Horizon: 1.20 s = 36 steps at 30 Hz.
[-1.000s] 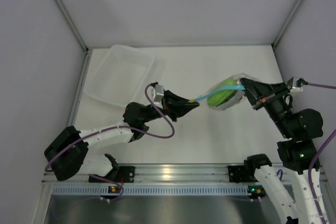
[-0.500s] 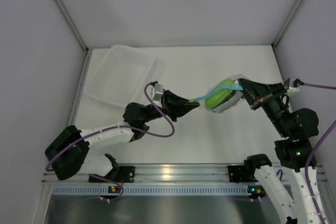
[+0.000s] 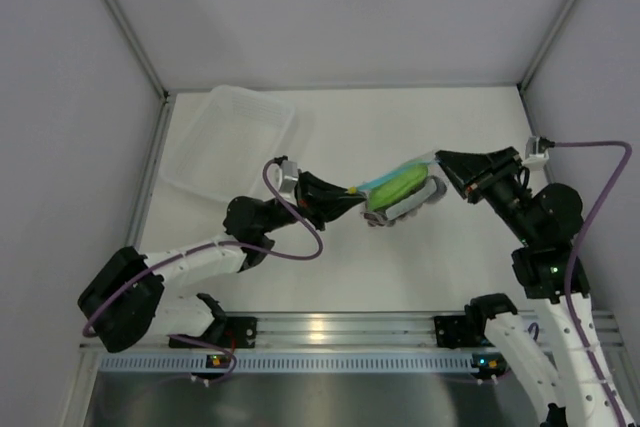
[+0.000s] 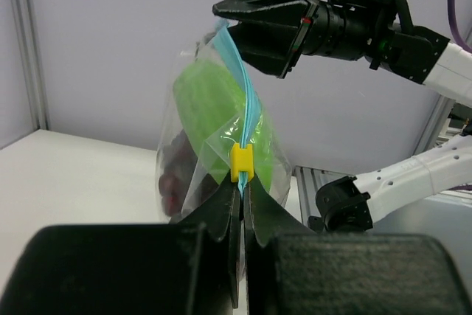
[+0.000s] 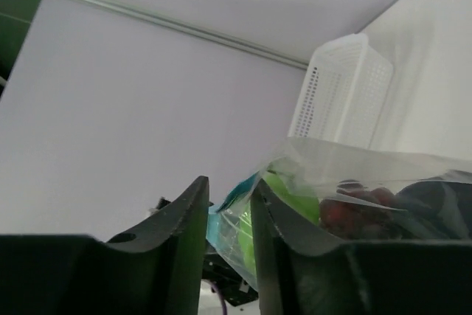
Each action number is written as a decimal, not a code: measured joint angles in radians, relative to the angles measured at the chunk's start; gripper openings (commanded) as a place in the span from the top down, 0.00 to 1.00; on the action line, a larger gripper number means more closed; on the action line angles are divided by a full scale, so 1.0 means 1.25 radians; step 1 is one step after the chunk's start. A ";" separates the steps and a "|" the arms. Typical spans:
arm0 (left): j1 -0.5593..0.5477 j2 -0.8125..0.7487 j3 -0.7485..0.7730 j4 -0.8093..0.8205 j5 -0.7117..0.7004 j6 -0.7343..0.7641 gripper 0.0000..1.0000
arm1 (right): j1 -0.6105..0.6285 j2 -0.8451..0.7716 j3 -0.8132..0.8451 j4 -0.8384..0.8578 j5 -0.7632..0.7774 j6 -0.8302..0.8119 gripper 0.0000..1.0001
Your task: Open the zip-top bag and remove the fake food
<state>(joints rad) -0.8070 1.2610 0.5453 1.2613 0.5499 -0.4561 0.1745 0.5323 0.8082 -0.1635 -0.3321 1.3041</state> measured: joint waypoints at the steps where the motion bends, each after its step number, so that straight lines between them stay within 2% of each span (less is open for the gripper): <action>1: 0.012 0.000 0.000 -0.001 0.015 -0.006 1.00 | 0.000 0.010 -0.004 0.001 -0.006 -0.020 0.67; 2: 0.021 0.002 0.000 0.000 0.027 -0.011 1.00 | 0.000 0.018 -0.010 0.004 -0.013 -0.044 0.60; 8: 0.072 0.041 0.027 -0.024 0.139 -0.034 1.00 | 0.000 0.053 -0.029 0.005 -0.032 -0.221 0.52; 17: 0.084 0.019 0.104 -0.343 0.247 0.091 1.00 | 0.000 0.079 0.027 -0.097 -0.023 -0.558 0.51; 20: 0.084 0.008 0.120 -0.439 0.279 0.134 1.00 | 0.000 0.087 0.036 -0.092 -0.121 -0.655 0.51; 24: 0.084 0.007 0.168 -0.571 0.323 0.176 1.00 | 0.013 0.107 0.039 -0.081 -0.316 -0.736 0.50; 27: 0.084 0.015 0.226 -0.664 0.359 0.202 1.00 | 0.054 0.120 0.039 -0.059 -0.407 -0.782 0.47; 30: 0.084 0.032 0.287 -0.753 0.381 0.233 1.00 | 0.138 0.133 0.040 -0.042 -0.463 -0.844 0.47; 32: 0.084 0.042 0.321 -0.823 0.385 0.262 1.00 | 0.207 0.151 0.045 -0.044 -0.468 -0.902 0.49; 36: 0.074 0.078 0.404 -0.991 0.376 0.329 1.00 | 0.282 0.226 0.105 -0.096 -0.455 -1.018 0.49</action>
<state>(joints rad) -0.7139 1.3590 1.0500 0.0227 1.0203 -0.0452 0.5266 0.8154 0.9390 -0.2829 -0.9005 0.0319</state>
